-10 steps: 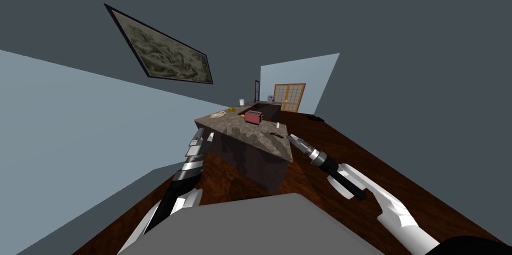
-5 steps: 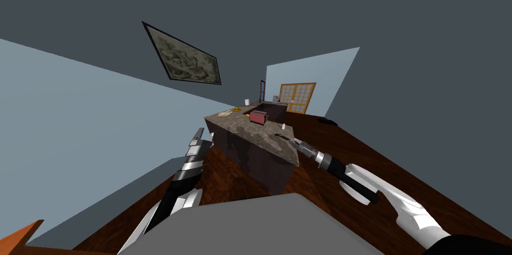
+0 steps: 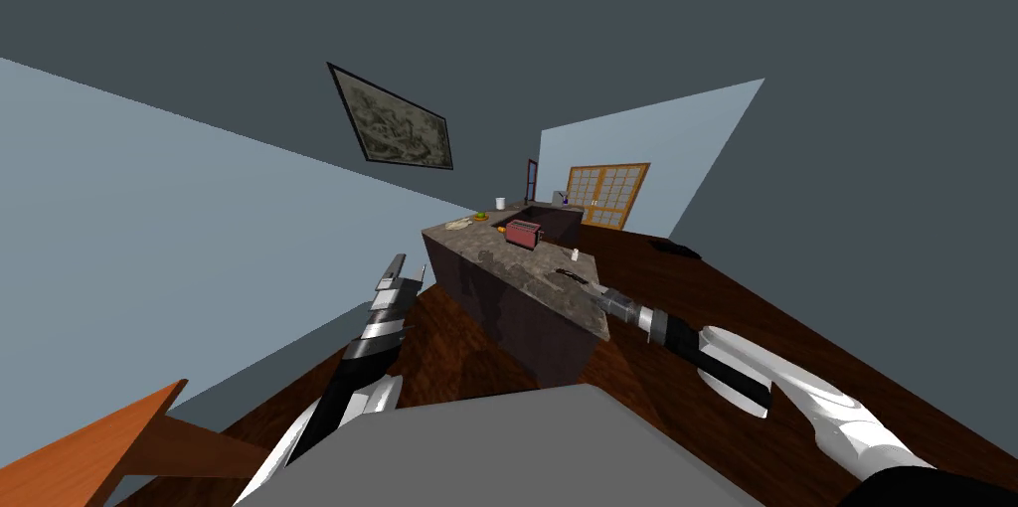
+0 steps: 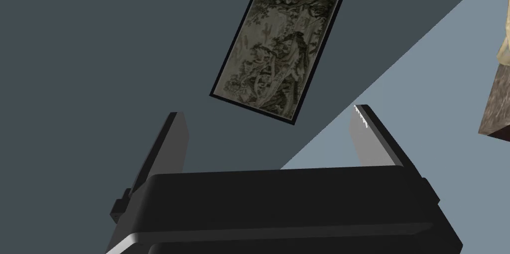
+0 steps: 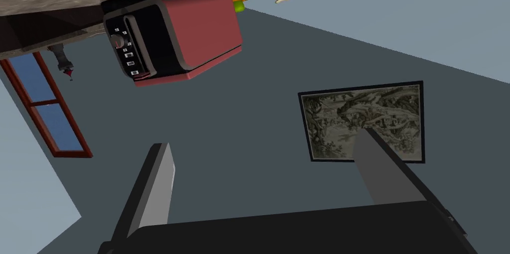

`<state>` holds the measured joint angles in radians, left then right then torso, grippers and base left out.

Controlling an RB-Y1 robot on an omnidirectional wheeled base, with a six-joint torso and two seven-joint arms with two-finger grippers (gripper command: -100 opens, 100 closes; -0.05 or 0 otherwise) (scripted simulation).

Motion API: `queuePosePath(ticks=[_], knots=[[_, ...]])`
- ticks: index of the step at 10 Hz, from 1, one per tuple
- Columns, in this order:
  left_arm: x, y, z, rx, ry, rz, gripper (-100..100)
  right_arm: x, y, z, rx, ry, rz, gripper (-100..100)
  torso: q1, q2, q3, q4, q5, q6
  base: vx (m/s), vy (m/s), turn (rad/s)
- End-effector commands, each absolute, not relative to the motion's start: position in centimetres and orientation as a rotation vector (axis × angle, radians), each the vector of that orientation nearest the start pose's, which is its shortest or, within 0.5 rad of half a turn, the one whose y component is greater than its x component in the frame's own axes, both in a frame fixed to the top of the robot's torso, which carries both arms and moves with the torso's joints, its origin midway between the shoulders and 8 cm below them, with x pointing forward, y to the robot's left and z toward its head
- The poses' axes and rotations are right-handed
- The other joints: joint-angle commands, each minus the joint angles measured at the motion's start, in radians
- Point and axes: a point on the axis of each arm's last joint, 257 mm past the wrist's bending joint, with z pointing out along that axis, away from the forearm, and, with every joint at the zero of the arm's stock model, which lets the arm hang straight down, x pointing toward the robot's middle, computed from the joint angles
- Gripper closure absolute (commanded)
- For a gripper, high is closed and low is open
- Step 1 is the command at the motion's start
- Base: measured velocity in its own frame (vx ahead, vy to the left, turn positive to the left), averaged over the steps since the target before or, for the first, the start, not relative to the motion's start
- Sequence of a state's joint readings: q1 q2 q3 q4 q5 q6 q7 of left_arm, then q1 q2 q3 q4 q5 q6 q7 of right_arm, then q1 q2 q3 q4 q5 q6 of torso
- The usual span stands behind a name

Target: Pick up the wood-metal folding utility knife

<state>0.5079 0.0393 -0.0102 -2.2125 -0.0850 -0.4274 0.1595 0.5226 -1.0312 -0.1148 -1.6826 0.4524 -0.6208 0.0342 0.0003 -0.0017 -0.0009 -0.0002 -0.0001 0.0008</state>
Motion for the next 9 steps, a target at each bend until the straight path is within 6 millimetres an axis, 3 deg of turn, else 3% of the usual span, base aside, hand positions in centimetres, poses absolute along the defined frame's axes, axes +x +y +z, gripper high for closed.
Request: queuePosePath(ticks=[1, 4, 5, 6, 8, 9], knots=[[36.9, 27.0, -2.5, -0.770, 0.751, -1.362, 0, 36.1, -41.7, -22.3, -0.298, 1.895, 0.444, -100, 0.000, 0.000, 0.000, 0.000, 0.000, 0.000, 0.010, 0.021, 0.227], [36.9, 27.0, -2.5, -0.770, 0.751, -1.362, 0, 35.2, -43.6, -23.6, -0.344, 1.965, 0.392, -100, 0.000, -0.001, -0.001, 0.000, 0.000, -0.001, 0.016, 0.017, 0.166], [36.9, 27.0, -2.5, -0.770, 0.751, -1.362, 0, 34.2, -45.5, -25.0, -0.371, 2.029, 0.348, -100, 0.000, -0.001, 0.000, 0.000, 0.000, 0.000, 0.024, 0.024, 0.180], [36.9, 27.0, -2.5, -0.770, 0.751, -1.362, 0, 34.2, -45.5, -24.9, -0.378, 2.031, 0.345, -100, 0.000, -0.001, -0.001, 0.000, 0.000, 0.000, 0.021, 0.016, 0.106], [36.9, 27.0, -2.5, -0.770, 0.751, -1.362, 0, 31.7, -49.2, -27.3, -0.420, 2.152, 0.260, -100, 0.000, -0.002, -0.001, 0.000, 0.000, -0.001, 0.044, 0.020, 0.278], [36.9, 27.0, -2.5, -0.770, 0.751, -1.362, 0, 31.9, -49.4, -27.0, -0.438, 2.156, 0.251, -100, 0.000, -0.003, -0.002, -0.001, 0.000, -0.001, 0.045, 0.014, 0.094]])
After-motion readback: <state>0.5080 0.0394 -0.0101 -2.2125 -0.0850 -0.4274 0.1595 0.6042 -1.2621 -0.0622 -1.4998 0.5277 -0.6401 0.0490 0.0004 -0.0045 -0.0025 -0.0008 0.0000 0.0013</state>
